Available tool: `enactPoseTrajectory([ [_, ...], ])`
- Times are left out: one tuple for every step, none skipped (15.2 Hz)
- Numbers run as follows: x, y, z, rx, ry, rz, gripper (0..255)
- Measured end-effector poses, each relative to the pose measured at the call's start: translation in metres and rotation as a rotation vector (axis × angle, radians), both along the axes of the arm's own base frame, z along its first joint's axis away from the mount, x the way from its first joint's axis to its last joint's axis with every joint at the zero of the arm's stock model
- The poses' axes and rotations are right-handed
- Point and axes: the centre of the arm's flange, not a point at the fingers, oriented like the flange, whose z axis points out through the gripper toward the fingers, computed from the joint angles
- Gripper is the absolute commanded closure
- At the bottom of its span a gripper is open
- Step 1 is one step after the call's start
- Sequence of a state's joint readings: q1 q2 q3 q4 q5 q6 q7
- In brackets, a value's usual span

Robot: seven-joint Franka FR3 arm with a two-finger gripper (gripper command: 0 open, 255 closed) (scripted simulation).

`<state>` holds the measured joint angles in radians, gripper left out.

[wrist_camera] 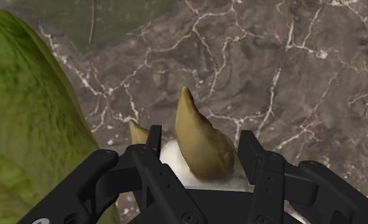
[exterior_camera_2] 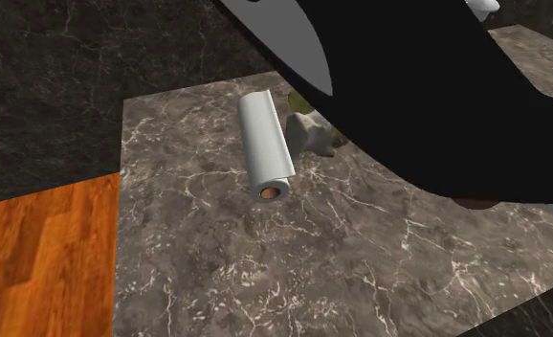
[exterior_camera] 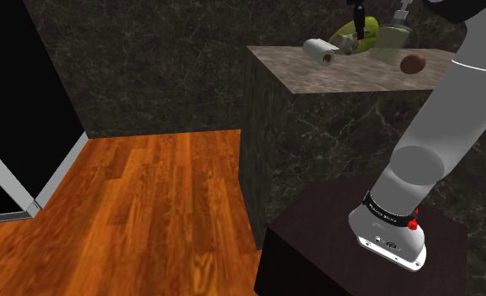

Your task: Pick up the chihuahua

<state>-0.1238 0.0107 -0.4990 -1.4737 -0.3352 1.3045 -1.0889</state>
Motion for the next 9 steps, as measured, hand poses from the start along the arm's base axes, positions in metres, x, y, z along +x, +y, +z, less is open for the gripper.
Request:
enactPoseTrajectory([
  [0.001,0.000,0.006,0.000,0.000,0.000,255],
  [0.000,0.000,0.011,0.000,0.000,0.000,255],
  [0.001,0.000,0.016,0.000,0.000,0.000,255],
  [0.000,0.001,0.021,0.000,0.000,0.000,255],
  [-0.001,0.000,0.027,0.000,0.000,0.000,255],
  [-0.001,0.000,0.031,0.000,0.000,0.000,255],
  [-0.001,0.000,0.037,0.000,0.000,0.000,255],
  [0.000,0.001,0.042,0.000,0.000,0.000,255],
  [0.000,0.001,0.045,0.000,0.000,0.000,255],
])
